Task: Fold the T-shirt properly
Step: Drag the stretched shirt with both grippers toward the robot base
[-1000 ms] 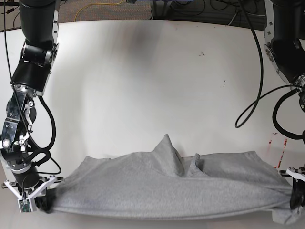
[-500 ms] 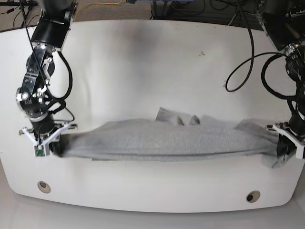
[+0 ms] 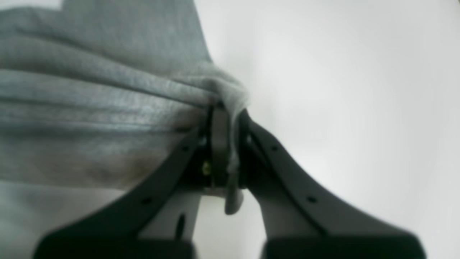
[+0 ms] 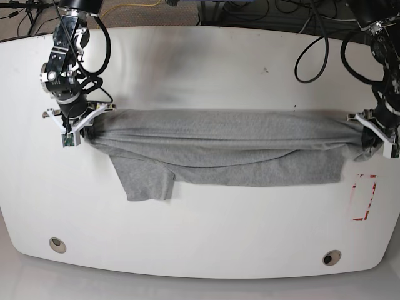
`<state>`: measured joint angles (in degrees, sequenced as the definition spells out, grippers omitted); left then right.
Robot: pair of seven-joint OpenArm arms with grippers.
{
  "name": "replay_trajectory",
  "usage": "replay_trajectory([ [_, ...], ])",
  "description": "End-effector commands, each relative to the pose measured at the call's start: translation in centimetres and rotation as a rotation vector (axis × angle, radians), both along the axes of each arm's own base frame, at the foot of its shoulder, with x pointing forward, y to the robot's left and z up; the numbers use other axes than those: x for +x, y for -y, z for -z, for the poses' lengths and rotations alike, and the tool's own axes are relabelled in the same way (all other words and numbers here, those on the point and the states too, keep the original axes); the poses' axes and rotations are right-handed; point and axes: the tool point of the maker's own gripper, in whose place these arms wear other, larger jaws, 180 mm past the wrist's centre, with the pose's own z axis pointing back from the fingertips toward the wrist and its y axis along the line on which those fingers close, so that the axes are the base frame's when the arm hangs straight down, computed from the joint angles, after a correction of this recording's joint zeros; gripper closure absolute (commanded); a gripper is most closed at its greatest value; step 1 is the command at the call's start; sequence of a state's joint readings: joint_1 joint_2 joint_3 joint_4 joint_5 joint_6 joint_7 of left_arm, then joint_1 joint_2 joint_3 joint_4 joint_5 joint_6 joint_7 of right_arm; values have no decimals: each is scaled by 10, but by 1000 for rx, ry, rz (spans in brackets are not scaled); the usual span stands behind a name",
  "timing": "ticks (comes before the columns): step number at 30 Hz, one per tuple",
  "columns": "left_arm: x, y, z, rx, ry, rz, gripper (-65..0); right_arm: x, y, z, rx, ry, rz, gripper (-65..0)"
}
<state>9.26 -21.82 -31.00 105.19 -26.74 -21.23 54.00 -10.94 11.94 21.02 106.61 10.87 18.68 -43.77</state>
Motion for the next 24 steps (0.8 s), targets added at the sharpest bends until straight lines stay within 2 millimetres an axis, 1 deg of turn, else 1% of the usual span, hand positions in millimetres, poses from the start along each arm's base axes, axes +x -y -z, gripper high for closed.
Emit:
replay_trajectory([
  [1,-3,-9,-9,35,23,-7,-38,-1,2,-12,-17,44,-6,0],
  [3,-12,-11,-1,37,-5,-12,-38,-11,-2,-4,-8,18,-5,0],
  [5,-21,-17,3,41,-24,-29,-38,-21,-6,5,6,-9,-1,0],
  [10,-41,-29,11,51,-65,-65,-38,-43,-11,18,19,-57,1,0],
  [16,-58,-40,17,61,-100,-94,-38,-65,-17,30,33,-108,4,0],
  [24,-73,-48,22,73,-132,-118,-38,-84,-20,42,41,-158,3,0],
])
